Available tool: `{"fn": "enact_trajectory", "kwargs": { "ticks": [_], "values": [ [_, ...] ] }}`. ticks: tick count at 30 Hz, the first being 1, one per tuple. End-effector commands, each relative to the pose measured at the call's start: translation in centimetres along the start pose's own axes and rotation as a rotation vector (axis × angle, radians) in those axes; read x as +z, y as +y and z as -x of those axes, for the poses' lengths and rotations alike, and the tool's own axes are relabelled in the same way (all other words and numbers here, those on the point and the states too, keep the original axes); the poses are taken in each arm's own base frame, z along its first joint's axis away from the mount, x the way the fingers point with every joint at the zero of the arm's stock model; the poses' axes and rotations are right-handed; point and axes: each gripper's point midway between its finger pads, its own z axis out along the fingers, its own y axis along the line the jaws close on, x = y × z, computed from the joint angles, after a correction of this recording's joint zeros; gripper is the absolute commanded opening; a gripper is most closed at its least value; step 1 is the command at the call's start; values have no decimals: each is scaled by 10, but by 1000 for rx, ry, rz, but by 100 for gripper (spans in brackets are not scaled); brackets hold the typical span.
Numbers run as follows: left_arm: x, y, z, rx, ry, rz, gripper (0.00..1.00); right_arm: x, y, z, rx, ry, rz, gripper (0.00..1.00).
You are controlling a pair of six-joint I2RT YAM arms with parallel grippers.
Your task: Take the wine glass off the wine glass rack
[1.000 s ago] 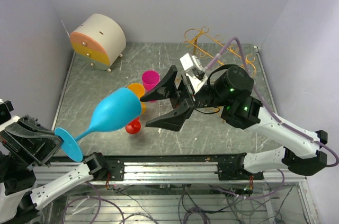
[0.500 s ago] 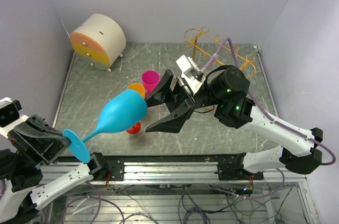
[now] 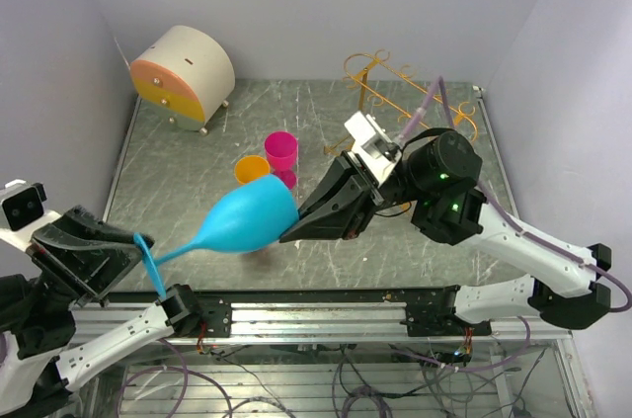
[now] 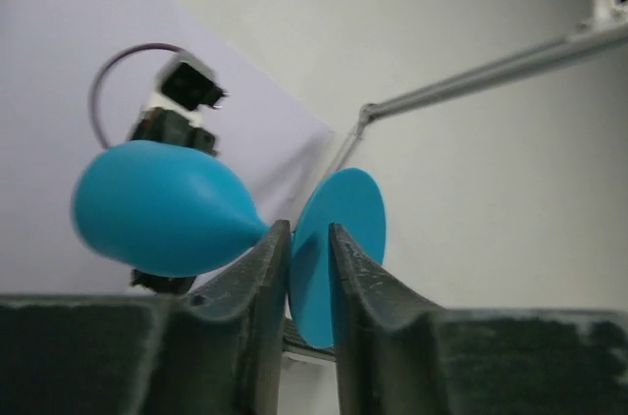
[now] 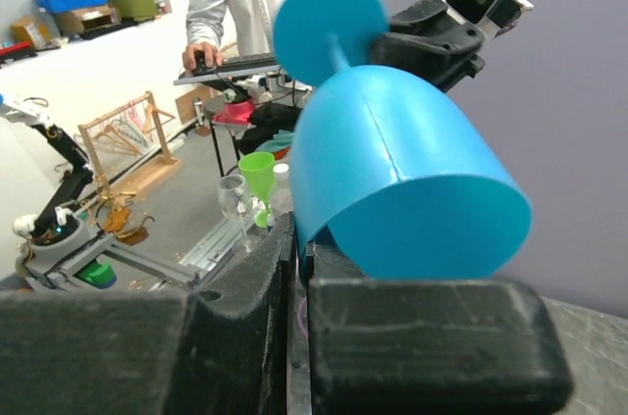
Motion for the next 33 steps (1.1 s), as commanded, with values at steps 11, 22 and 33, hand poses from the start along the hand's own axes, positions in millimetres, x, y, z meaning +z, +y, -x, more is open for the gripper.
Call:
{"fn": "enact_trajectory", "kwargs": {
  "ticks": [11,22,33],
  "values": [
    [-115,108,56,196,-244,912,57,-74,-68,-7,-27,172,-646,0],
    [-123,171,57,523,65,1421,54,-154,-129,-87,167,595,-1211,0],
    [-144,198,51,572,110,1539,54,-178,-144,-165,252,914,-1279,0]
  ]
}}
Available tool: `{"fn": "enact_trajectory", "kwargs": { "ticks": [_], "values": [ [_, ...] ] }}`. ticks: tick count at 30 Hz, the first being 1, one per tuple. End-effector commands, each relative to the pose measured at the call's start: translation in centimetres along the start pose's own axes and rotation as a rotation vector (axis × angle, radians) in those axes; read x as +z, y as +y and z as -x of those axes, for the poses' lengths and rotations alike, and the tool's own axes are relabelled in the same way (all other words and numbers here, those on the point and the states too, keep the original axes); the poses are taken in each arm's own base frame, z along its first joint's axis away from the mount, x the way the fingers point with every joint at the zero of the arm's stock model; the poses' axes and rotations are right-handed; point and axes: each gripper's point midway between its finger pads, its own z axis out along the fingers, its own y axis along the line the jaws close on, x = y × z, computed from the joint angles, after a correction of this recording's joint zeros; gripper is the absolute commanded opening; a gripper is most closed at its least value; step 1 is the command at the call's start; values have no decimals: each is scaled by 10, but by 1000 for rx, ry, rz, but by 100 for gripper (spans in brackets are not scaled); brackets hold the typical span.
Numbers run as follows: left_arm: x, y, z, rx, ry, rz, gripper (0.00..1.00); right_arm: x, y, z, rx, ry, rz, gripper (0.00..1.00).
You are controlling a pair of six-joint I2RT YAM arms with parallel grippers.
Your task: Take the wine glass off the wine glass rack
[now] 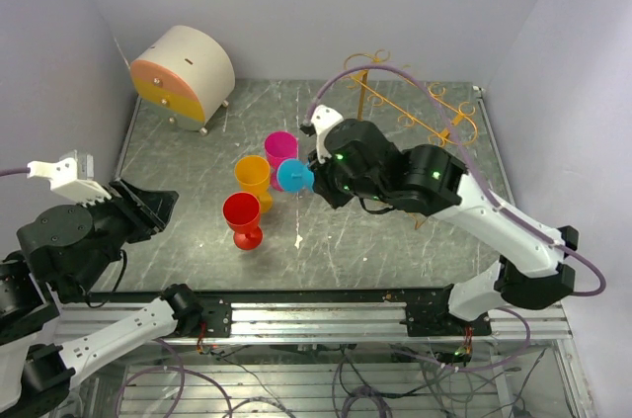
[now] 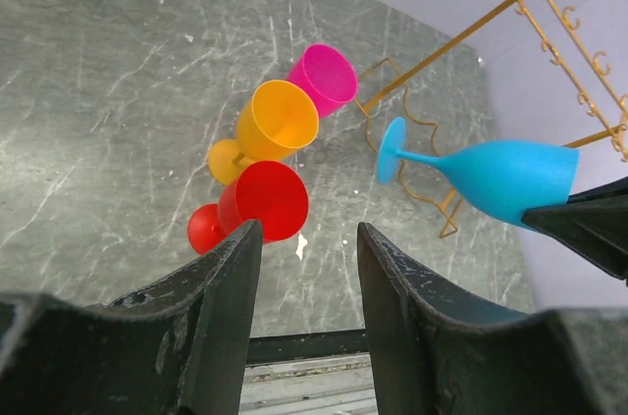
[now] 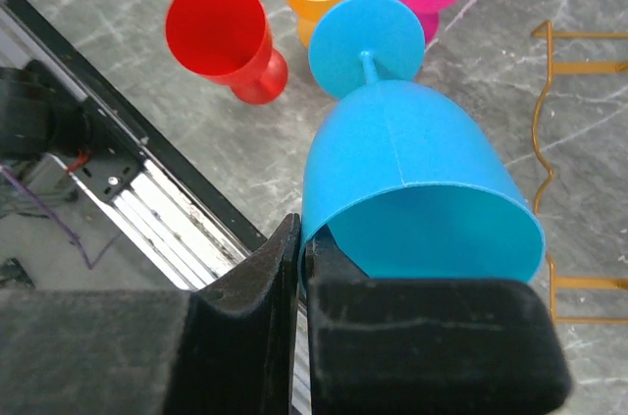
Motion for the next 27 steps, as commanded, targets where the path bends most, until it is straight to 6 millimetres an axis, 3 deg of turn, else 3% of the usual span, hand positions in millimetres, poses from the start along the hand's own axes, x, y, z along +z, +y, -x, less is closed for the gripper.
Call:
{"fn": "enact_trajectory", "kwargs": {
  "ticks": [1,15,21,27],
  "values": [
    [7,12,-7,50,4,64,54,36,-1,-38,-53,166,-40,0],
    [9,24,-29,53,51,72,53,117,26,-92,-91,335,84,0],
    [10,29,-39,54,73,77,53,145,32,-103,-114,387,94,0],
    [8,31,-40,54,75,77,53,160,35,-105,-129,413,87,0]
  ]
}}
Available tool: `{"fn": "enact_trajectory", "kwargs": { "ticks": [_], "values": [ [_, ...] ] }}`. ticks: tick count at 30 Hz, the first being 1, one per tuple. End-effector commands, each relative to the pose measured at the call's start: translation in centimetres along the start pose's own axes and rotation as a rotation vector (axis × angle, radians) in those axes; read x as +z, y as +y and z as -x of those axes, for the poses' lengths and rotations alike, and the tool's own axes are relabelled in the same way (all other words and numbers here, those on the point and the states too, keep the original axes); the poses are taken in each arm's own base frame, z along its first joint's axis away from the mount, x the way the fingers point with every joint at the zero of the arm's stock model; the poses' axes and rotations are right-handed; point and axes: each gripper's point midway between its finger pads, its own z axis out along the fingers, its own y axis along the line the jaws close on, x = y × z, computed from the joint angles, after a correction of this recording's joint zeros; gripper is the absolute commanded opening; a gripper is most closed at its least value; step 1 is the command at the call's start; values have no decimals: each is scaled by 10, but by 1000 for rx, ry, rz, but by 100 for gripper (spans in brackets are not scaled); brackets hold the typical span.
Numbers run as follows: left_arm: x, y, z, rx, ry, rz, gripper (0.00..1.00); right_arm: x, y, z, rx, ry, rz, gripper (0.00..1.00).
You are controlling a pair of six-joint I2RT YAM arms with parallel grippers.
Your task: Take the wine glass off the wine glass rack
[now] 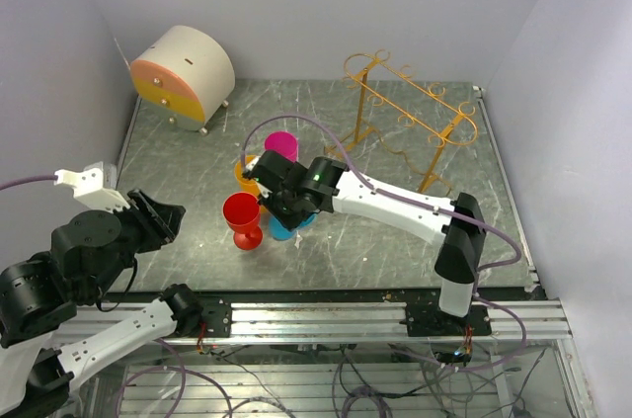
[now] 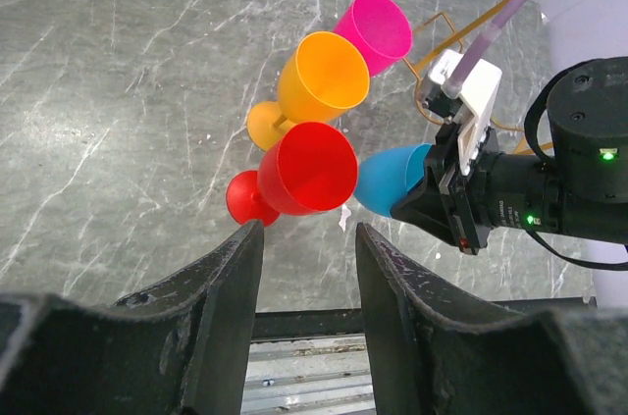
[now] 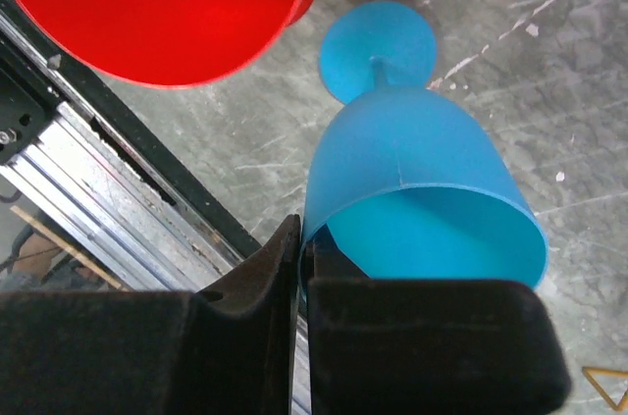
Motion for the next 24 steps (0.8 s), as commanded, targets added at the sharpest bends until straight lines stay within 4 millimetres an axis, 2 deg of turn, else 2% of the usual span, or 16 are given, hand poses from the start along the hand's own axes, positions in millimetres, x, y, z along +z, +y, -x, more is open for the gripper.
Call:
{"fn": "enact_trajectory", "kwargs": {
  "ticks": [1,4,7,9,15,21,23,24],
  "values": [
    [-3,2,-1,-11,-2,-2,53,0,2,15,-15,-28,12,0],
    [-2,2,-2,-10,0,-5,55,-3,4,22,-18,-46,23,14],
    [0,2,-4,-9,4,-6,57,-12,5,31,-19,-79,27,34],
    [1,2,-5,-4,7,1,59,-21,4,37,-18,-105,18,41],
    [7,2,-7,11,1,3,60,-68,-4,58,-2,-214,-11,46],
    [7,-4,-2,-2,-38,-42,61,-120,-17,56,47,-339,-43,48],
    [6,-7,-1,-11,-46,-63,61,-132,-25,52,78,-389,-65,53],
    [7,-7,-2,-15,-49,-67,61,-138,-29,50,98,-417,-78,60]
  ]
}}
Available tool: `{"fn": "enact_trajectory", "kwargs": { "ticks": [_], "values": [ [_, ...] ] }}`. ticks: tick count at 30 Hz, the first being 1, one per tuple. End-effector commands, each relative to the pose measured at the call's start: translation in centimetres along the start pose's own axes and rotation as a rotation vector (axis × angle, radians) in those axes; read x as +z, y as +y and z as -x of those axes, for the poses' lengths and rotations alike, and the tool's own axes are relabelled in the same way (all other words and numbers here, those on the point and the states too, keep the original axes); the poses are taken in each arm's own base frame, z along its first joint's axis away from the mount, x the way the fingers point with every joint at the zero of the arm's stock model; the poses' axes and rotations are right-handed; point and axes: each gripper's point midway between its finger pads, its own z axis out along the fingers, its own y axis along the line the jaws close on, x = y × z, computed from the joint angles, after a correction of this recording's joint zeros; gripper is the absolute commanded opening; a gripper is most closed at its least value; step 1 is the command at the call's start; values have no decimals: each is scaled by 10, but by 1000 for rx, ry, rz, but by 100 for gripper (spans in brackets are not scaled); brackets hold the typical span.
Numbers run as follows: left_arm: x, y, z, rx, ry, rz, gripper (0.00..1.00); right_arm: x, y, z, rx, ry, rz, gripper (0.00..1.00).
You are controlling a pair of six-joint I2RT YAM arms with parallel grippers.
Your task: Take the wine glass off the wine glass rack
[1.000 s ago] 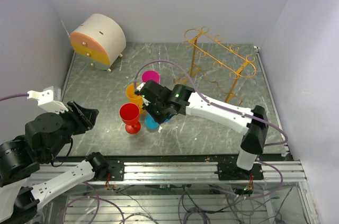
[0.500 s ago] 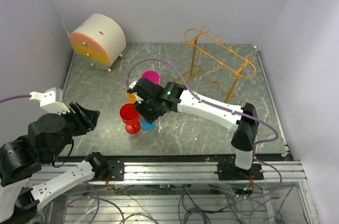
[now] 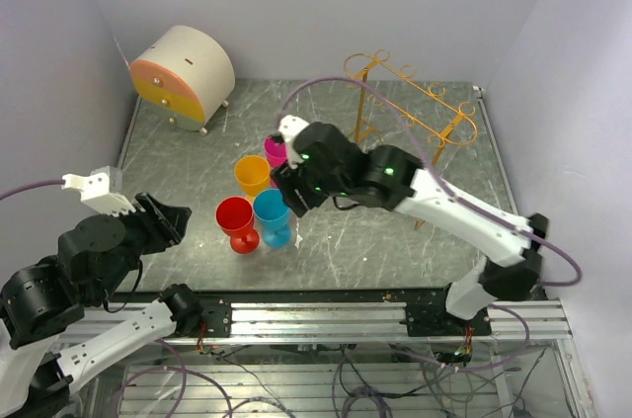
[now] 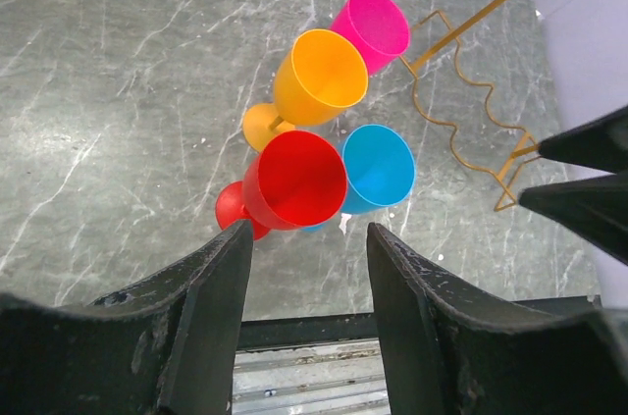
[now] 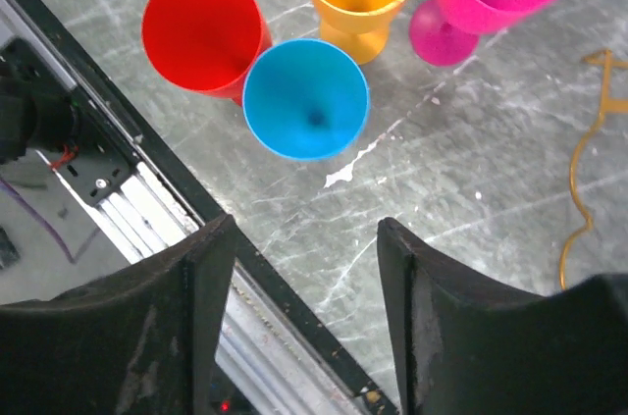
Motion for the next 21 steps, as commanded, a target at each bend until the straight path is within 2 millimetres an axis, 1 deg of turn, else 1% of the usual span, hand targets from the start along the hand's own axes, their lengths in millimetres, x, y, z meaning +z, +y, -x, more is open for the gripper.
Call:
{"fn": "enact_trajectory", "kwargs": {
  "ticks": [1,4,9,16,19,21],
  "values": [
    [-1,-10,9,-29,-43,-61,61,-32,-23,3,79,-122,-86,63],
    [0,-11,6,-27,-35,-60,61,-42,-34,-8,132,-148,-134,66],
    [3,-9,0,-14,-17,-47,60,-60,-40,-18,199,-224,-126,67],
    [5,-9,-2,-11,-18,-52,60,-88,-49,-22,260,-331,-122,67],
    [4,-9,-1,-14,-19,-53,60,-95,-54,-23,283,-355,-138,68],
    [4,-10,-1,-16,-21,-58,60,-98,-53,-22,288,-370,-126,70]
  ]
}}
